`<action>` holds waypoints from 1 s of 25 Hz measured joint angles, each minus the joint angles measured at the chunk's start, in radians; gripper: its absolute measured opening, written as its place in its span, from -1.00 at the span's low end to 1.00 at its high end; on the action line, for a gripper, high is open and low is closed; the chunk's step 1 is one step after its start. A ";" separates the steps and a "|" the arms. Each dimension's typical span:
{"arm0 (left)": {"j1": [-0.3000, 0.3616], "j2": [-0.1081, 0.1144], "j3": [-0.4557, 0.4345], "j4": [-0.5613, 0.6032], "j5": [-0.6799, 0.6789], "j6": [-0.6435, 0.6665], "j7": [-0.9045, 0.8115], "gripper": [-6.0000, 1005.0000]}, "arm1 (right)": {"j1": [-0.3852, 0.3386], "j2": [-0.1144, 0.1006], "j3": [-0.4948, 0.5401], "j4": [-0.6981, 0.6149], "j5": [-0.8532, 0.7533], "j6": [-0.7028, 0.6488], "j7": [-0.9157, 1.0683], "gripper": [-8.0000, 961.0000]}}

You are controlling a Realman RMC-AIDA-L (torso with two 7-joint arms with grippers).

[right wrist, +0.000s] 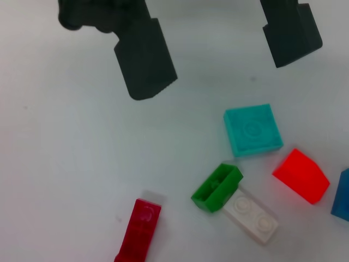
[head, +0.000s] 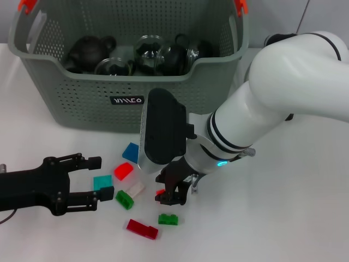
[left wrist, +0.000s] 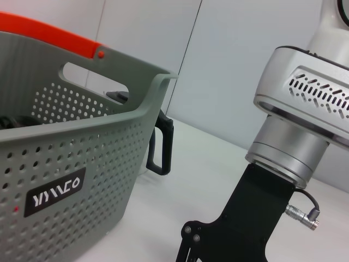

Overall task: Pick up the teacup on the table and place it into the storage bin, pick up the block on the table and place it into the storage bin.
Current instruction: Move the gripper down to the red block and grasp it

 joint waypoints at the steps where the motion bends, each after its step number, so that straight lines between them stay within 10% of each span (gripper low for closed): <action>1: 0.000 0.000 0.000 0.000 0.000 0.000 0.000 0.65 | 0.000 0.000 -0.002 0.000 0.002 0.001 -0.001 -0.19; 25: 0.006 -0.002 0.000 -0.001 -0.001 0.000 -0.001 0.65 | -0.003 -0.002 -0.020 0.014 0.038 0.006 -0.008 -0.52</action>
